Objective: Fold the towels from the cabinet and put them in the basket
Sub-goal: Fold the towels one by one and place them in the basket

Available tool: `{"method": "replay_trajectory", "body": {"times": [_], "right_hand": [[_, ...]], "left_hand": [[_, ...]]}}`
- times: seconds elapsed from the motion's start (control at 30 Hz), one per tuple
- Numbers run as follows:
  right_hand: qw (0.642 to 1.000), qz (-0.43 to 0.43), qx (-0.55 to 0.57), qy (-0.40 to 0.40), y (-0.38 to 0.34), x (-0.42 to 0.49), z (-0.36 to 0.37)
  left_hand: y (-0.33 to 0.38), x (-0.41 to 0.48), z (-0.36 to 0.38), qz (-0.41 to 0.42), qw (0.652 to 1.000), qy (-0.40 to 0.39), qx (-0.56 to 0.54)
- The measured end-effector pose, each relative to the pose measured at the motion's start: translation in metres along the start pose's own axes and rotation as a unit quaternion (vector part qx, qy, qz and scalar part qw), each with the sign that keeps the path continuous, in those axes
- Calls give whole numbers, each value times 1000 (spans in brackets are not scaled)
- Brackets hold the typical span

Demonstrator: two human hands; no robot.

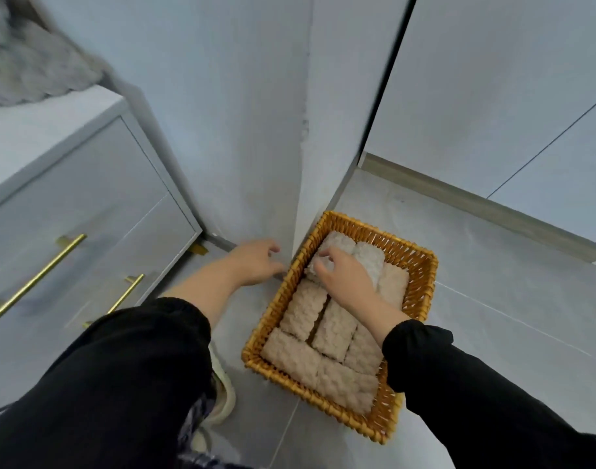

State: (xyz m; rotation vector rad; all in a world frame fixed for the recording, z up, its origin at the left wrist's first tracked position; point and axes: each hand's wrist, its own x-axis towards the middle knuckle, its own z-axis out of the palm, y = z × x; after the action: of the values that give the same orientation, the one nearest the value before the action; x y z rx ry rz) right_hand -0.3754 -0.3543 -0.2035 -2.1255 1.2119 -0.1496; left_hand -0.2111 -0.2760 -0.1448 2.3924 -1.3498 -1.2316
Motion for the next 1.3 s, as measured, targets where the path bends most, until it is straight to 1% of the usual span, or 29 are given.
{"method": "replay_trajectory", "body": {"times": [0.1, 0.17, 0.37, 0.53, 0.63, 0.77, 0.9, 1.0, 1.07, 1.1, 1.2, 1.3], "right_hand": [[999, -46, 13, -10, -40, -4, -9], [996, -84, 32, -12, -73, -3, -15], [979, -187, 77, -24, -174, 6, -26], [965, -245, 85, -29, -254, 5, -21], [955, -272, 106, -50, -291, -1, -9], [945, -304, 99, -66, -322, -7, 16], [930, -347, 114, -34, -346, -15, 43], [920, -380, 95, 13, -366, -12, 60], [912, -402, 61, 48, -378, 1, 66], [913, -402, 41, 63, -385, 11, 68], [929, -352, 12, 113, -404, 42, 63], [928, -331, -13, 168, -419, 70, 50]], "left_hand": [[-5, -34, -27, -8, 1000, 24, 2], [-11, -59, -45, -23, 998, 58, 15], [-40, -134, -103, -69, 975, 213, 2], [-78, -182, -133, -103, 934, 336, -70], [-105, -204, -140, -126, 908, 392, -79], [-146, -229, -139, -157, 867, 467, -69], [-190, -236, -129, -215, 844, 485, -80], [-210, -230, -127, -253, 846, 469, 15], [-216, -225, -128, -265, 851, 449, 57], [-220, -222, -130, -268, 854, 440, 71], [-226, -218, -135, -273, 862, 420, 84], [-229, -216, -138, -281, 865, 409, 73]]}}
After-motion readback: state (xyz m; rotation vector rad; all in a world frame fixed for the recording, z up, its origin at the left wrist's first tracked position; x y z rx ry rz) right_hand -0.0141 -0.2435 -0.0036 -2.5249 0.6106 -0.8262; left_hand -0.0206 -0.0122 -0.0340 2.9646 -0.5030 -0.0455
